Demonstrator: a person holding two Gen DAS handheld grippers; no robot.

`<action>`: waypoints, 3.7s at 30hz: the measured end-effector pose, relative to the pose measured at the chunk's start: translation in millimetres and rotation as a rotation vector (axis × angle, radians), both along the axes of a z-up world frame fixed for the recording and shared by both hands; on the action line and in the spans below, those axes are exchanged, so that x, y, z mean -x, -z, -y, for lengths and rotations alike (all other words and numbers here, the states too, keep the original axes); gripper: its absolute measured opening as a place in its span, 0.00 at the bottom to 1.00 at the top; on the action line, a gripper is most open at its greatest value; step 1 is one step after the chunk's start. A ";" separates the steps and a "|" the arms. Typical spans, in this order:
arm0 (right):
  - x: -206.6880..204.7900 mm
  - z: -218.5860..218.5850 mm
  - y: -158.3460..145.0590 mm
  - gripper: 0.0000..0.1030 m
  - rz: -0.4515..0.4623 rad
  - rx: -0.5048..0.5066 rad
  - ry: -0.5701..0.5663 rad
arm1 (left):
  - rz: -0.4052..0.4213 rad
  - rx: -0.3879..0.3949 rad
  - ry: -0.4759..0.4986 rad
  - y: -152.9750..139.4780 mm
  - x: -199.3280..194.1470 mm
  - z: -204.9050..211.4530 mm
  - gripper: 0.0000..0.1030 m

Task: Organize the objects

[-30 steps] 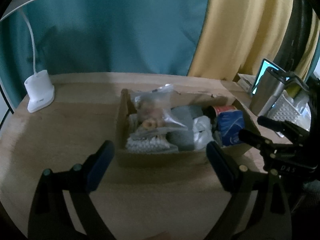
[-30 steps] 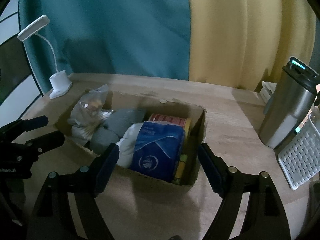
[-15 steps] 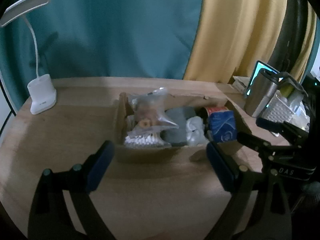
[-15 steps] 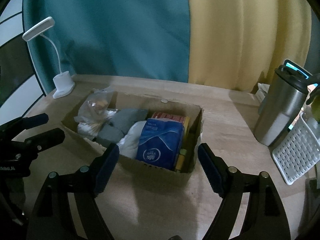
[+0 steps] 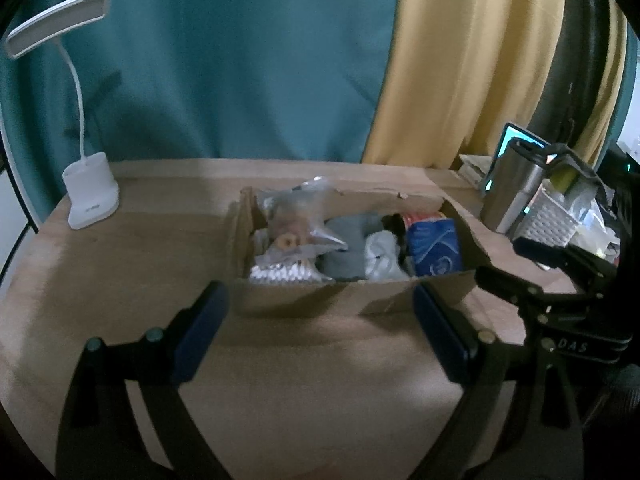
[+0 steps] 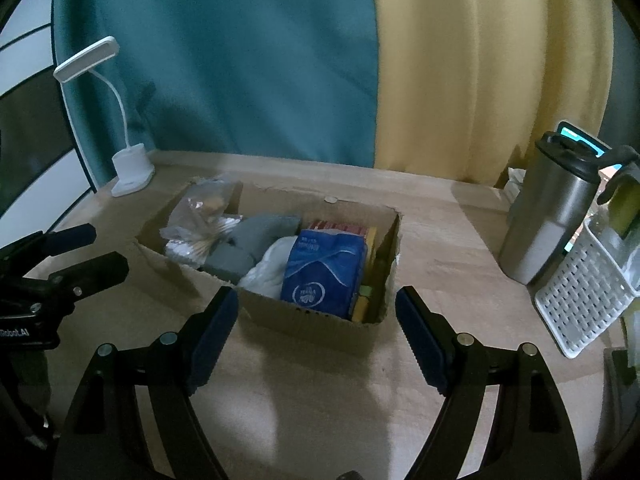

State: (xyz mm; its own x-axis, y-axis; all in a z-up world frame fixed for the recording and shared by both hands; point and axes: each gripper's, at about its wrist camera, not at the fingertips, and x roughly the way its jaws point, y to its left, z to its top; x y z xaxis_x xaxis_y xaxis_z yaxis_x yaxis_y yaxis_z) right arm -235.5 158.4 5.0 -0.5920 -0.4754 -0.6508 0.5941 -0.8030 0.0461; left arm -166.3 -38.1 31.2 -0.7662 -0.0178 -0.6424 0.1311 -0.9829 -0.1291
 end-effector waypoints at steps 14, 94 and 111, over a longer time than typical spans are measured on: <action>-20.8 -6.1 -5.6 0.81 -0.018 0.007 0.001 | -0.018 0.009 -0.006 -7.5 -20.9 -3.9 0.92; -139.0 -50.3 -20.7 0.81 -0.098 0.058 -0.019 | -0.058 0.077 -0.037 -16.3 -130.4 -43.7 0.92; -140.0 -49.7 -19.4 0.81 -0.094 0.059 -0.019 | -0.058 0.074 -0.030 -15.4 -129.4 -44.8 0.92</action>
